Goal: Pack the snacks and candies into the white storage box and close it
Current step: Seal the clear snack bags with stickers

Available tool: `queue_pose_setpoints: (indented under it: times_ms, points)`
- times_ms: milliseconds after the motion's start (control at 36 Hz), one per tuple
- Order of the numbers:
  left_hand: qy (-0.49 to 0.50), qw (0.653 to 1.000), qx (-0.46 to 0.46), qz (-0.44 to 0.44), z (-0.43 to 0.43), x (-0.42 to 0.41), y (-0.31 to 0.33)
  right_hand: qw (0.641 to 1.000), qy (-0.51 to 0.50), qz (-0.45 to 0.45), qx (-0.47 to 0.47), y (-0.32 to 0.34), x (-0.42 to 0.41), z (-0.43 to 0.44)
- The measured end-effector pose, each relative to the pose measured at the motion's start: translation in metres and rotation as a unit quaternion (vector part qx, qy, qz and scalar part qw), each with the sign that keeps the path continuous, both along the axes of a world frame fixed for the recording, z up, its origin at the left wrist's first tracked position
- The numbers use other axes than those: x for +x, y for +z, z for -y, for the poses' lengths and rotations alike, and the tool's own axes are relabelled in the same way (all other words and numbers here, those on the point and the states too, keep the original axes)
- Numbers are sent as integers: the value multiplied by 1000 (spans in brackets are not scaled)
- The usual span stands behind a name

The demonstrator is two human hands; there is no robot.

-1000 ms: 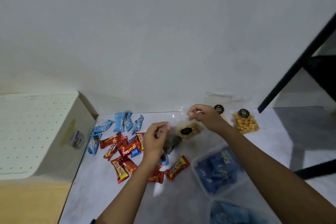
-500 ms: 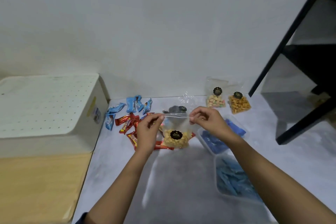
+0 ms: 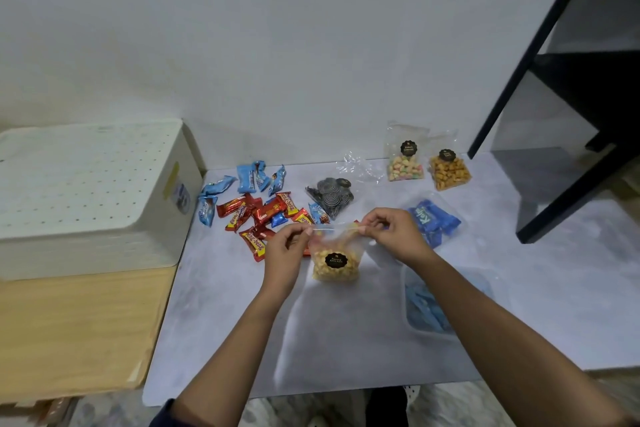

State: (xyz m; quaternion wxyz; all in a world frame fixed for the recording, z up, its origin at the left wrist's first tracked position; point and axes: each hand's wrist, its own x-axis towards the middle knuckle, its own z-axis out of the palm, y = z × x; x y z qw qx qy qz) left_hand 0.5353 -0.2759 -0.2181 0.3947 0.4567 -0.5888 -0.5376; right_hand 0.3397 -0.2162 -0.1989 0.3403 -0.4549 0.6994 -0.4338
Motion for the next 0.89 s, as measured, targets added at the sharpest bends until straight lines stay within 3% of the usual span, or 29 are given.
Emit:
queue_pose_setpoints:
  times_ms: [250, 611, 889]
  points:
    - [-5, 1000, 1, 15, -7, -28, 1, 999, -26, 29, 19, 4, -27, -14]
    - [-4, 1000, 6, 7, -6, -28, -7, 999, 3, -3, 38, 1, -23, -16]
    - [-18, 1000, 0, 26, -5, -26, -6, 991, 46, -109, 67, 5, -16, -8]
